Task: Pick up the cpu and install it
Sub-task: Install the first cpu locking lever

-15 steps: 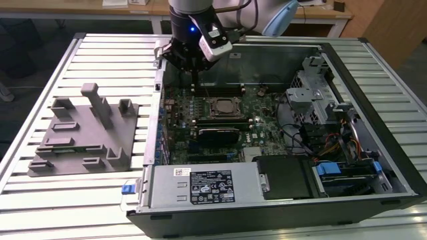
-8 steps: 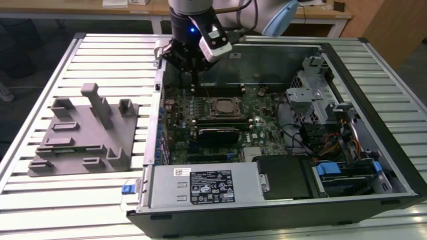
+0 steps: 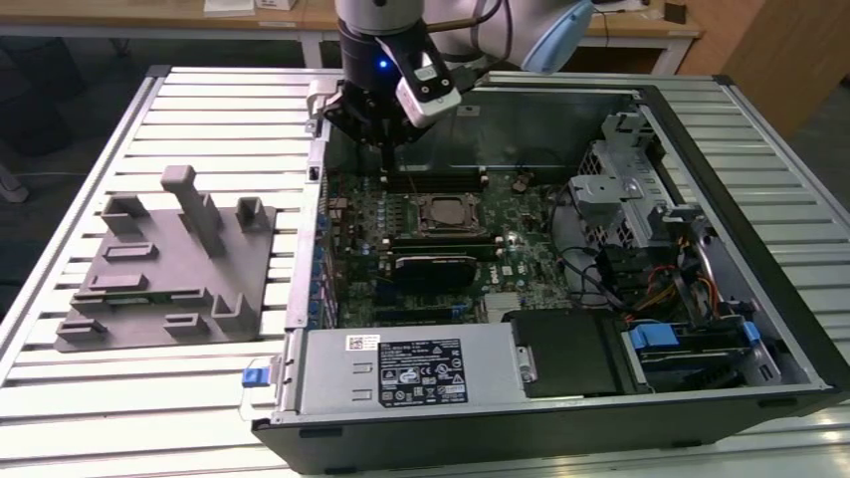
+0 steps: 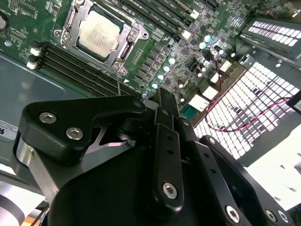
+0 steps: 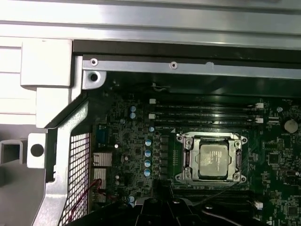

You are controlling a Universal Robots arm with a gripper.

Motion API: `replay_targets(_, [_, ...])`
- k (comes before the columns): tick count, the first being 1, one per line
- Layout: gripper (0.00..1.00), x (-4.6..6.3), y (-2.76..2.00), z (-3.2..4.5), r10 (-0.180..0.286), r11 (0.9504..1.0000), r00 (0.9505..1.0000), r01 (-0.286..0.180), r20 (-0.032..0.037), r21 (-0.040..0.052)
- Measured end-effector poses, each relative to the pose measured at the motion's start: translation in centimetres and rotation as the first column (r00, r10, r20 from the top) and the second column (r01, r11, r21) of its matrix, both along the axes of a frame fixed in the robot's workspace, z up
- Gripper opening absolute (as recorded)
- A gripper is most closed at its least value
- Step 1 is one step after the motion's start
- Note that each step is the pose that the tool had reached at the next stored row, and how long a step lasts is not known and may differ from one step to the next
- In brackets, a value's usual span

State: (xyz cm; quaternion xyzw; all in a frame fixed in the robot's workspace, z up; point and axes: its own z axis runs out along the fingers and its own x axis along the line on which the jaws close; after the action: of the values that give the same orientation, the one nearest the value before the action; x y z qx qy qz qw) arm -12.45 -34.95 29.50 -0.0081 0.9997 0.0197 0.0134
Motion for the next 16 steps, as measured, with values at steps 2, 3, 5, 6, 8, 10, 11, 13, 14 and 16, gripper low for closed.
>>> replay_targets(2, [0.11,0.0,0.30,-0.25,0.000,1.0000,1.0000,0.000,0.0001,0.0001])
replay_targets(3, [0.11,0.0,0.35,-0.37,0.000,1.0000,1.0000,0.000,0.0004,0.0004])
replay_targets(5, [0.11,0.0,0.40,-0.68,0.000,1.0000,1.0000,0.000,0.0006,0.0006])
replay_targets(6, [0.11,0.0,0.41,-0.86,0.000,1.0000,1.0000,0.000,0.0007,0.0006])
replay_targets(8, [0.11,0.0,0.42,-1.23,0.000,1.0000,1.0000,0.000,0.0009,0.0005])
replay_targets(10, [0.11,0.0,0.55,-1.49,0.000,1.0000,1.0000,0.000,0.0009,0.0004])
replay_targets(11, [0.11,0.0,0.68,-1.56,0.000,1.0000,1.0000,0.000,0.0010,0.0004])
replay_targets(13, [0.11,0.0,1.31,-1.77,0.000,1.0000,1.0000,0.000,0.0010,0.0004])
replay_targets(14, [0.11,0.0,1.51,-1.85,0.000,1.0000,1.0000,0.000,0.0009,0.0005])
replay_targets(16, [0.11,0.0,1.77,-2.08,0.000,1.0000,1.0000,0.000,0.0011,0.0006])
